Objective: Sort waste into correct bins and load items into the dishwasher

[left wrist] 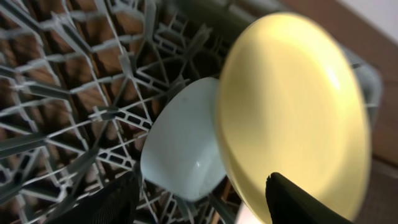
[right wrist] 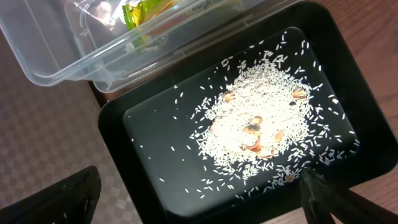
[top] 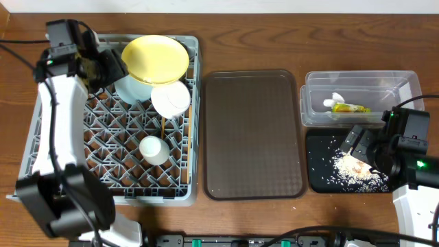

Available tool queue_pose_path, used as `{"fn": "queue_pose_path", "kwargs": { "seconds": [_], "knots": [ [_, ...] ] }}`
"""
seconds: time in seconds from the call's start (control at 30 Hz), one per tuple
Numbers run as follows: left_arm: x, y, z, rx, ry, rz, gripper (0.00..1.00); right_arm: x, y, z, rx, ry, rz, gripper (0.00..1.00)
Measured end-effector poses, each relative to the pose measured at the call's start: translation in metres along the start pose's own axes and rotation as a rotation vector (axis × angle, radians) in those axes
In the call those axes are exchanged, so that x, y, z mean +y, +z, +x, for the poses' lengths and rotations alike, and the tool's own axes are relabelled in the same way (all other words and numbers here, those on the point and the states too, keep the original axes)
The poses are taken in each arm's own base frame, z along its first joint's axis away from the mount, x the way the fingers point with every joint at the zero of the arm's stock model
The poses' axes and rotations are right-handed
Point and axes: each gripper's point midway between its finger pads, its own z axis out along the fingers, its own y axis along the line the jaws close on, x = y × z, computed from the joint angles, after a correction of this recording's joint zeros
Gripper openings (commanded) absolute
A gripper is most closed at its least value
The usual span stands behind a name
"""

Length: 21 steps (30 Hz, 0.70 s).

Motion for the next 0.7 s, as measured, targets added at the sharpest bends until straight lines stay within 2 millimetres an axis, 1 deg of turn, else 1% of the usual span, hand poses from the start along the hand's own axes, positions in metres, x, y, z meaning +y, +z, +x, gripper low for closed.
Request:
{"fn": "queue_pose_path", "kwargs": {
  "seconds": [0.13,0.17,0.3,0.33,0.57,0.67,0.7],
  "knots": [
    [0.004,0.023,-0.002,0.012,-0.003,-0.003,0.66,0.0,0.0,0.0,0.0,0.0,0.0,0.99],
    [0.004,0.026,-0.005,0.004,-0.001,-0.001,0.62,0.0,0.0,0.0,0.0,0.0,0.0,0.99],
    [0.001,0.028,-0.017,-0.043,0.009,0.013,0.5,0.0,0.0,0.0,0.0,0.0,0.0,0.99],
    [0.001,0.028,-0.018,-0.048,0.01,0.014,0.48,0.0,0.0,0.0,0.0,0.0,0.0,0.99],
    [-0.004,0.032,-0.016,-0.042,0.02,0.02,0.48,0.0,0.0,0.0,0.0,0.0,0.0,0.99],
    [-0.007,0.042,-0.013,-0.028,0.027,0.024,0.4,0.0,0.0,0.0,0.0,0.0,0.0,0.99],
    [-0.008,0.045,-0.012,-0.024,0.029,0.025,0.39,0.0,0.0,0.0,0.0,0.0,0.0,0.99]
  ]
}}
